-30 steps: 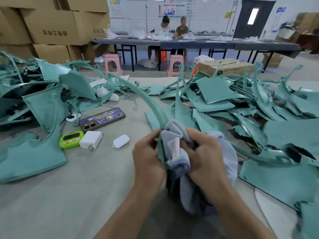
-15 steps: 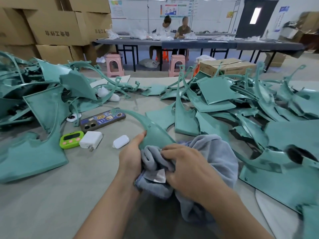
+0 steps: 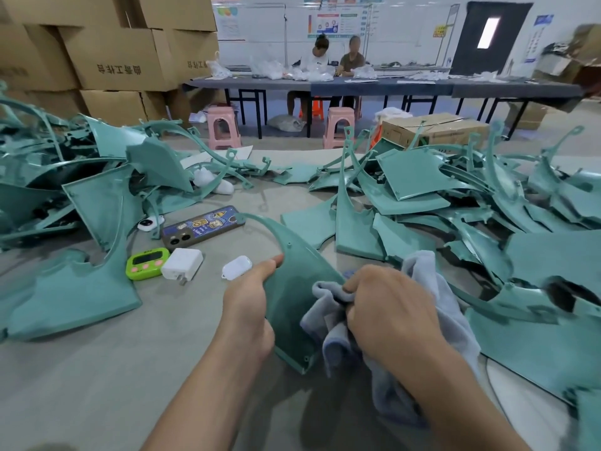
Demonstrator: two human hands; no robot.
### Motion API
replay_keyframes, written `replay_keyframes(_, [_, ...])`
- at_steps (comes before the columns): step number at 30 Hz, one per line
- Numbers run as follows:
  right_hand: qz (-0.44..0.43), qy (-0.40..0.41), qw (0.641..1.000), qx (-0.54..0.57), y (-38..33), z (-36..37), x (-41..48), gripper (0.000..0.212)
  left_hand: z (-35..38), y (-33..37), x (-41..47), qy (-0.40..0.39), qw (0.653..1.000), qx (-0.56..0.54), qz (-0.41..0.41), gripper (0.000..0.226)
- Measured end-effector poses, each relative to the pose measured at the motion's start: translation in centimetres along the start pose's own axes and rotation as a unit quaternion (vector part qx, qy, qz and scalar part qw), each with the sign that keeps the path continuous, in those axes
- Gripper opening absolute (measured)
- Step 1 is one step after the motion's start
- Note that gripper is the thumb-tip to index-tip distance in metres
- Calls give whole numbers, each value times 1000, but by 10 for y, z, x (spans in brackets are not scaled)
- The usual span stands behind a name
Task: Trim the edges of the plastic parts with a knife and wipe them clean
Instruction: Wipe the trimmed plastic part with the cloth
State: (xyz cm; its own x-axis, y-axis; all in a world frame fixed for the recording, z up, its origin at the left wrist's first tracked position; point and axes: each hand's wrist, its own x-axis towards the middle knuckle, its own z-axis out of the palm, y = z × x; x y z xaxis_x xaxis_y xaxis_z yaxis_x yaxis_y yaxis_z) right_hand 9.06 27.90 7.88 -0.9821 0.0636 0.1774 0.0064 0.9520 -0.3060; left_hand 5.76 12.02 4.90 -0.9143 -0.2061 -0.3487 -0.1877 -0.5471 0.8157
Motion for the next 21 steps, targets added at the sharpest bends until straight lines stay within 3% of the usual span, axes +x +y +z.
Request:
replay_keyframes(4, [0, 153, 986, 63, 7, 0, -2, 18, -3, 7, 0, -59, 993, 98, -23, 25])
replay_keyframes(7, [-61, 264, 957, 104, 10, 5, -3, 18, -5, 11, -3, -102, 986, 129, -37, 23])
replay_keyframes(9, [-107, 296, 944, 101, 10, 6, 0, 24, -5, 12, -4, -125, 981, 147, -29, 23])
replay_keyframes(12, [-162, 159, 974, 21, 5, 9, 5, 14, -6, 7, -4, -156, 964, 216, 14, 35])
replay_keyframes(14, [-158, 69, 985, 17, 6, 13, 6, 25, -8, 3, -4, -164, 955, 245, 18, 30])
replay_keyframes(16, [-162, 41, 985, 41, 10, 13, 3, 32, -12, 2, -2, -171, 953, 248, 11, 26])
replay_keyframes(21, [-164, -16, 986, 21, 14, 9, 8, 15, -15, 0, -1, -226, 931, 286, -22, 20])
